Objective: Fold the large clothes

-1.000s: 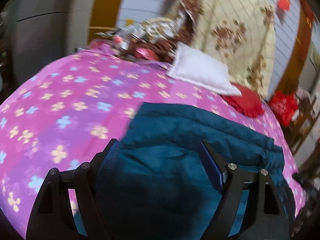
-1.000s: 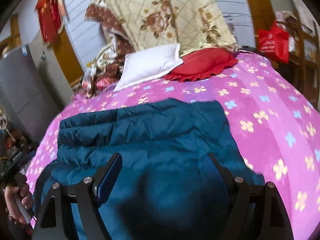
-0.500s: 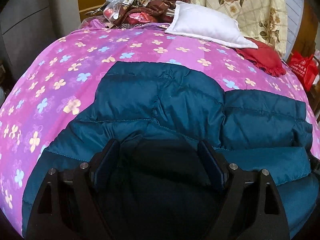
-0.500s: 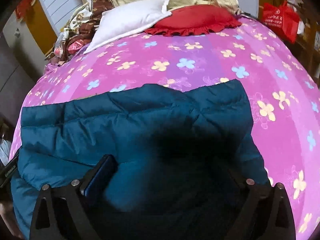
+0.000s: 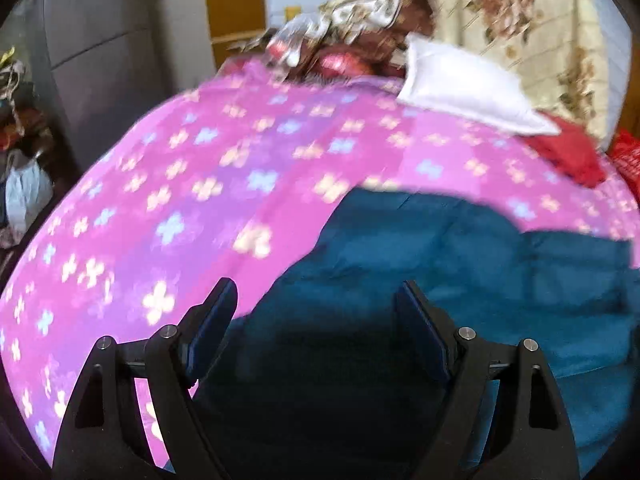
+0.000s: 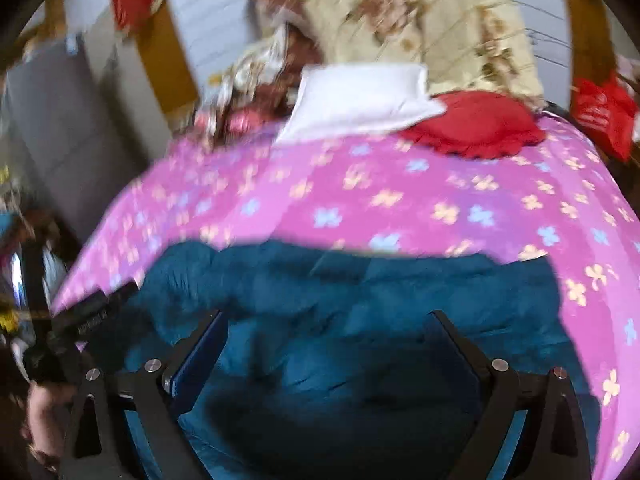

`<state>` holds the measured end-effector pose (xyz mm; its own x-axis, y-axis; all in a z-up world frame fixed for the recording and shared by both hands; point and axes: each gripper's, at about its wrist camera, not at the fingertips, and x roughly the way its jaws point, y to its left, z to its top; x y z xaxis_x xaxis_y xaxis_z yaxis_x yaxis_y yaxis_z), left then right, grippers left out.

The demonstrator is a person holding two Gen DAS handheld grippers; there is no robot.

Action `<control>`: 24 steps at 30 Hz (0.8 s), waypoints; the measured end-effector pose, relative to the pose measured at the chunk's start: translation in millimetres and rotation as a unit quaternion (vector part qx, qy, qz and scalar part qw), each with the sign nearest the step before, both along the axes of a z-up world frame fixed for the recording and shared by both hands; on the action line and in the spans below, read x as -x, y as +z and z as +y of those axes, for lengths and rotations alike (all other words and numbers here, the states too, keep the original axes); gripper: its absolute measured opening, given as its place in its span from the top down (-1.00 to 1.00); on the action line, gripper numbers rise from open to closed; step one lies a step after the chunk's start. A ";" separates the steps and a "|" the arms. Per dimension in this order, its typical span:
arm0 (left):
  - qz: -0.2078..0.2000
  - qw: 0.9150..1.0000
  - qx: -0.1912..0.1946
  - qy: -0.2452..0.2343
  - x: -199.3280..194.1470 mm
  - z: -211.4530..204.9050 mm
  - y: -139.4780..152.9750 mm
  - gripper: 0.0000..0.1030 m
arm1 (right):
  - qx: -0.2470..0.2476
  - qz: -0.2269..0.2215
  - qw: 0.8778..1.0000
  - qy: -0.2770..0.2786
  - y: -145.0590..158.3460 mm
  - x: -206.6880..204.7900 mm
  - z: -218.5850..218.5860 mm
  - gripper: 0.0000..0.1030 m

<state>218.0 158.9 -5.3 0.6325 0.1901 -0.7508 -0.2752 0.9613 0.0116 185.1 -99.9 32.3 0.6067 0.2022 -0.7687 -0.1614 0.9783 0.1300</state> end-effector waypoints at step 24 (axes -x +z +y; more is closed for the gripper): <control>0.024 0.996 0.086 0.004 1.8 17.4 -17.9 -0.60 | 0.023 0.047 0.996 -0.076 0.1 -33.0 -31.4 -0.97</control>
<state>216.2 176.3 -23.3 0.5935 0.0614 -0.8025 -0.2865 0.9479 -0.1394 218.2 -131.3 32.4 0.5525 0.0771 -0.8299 0.0003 0.9957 0.0927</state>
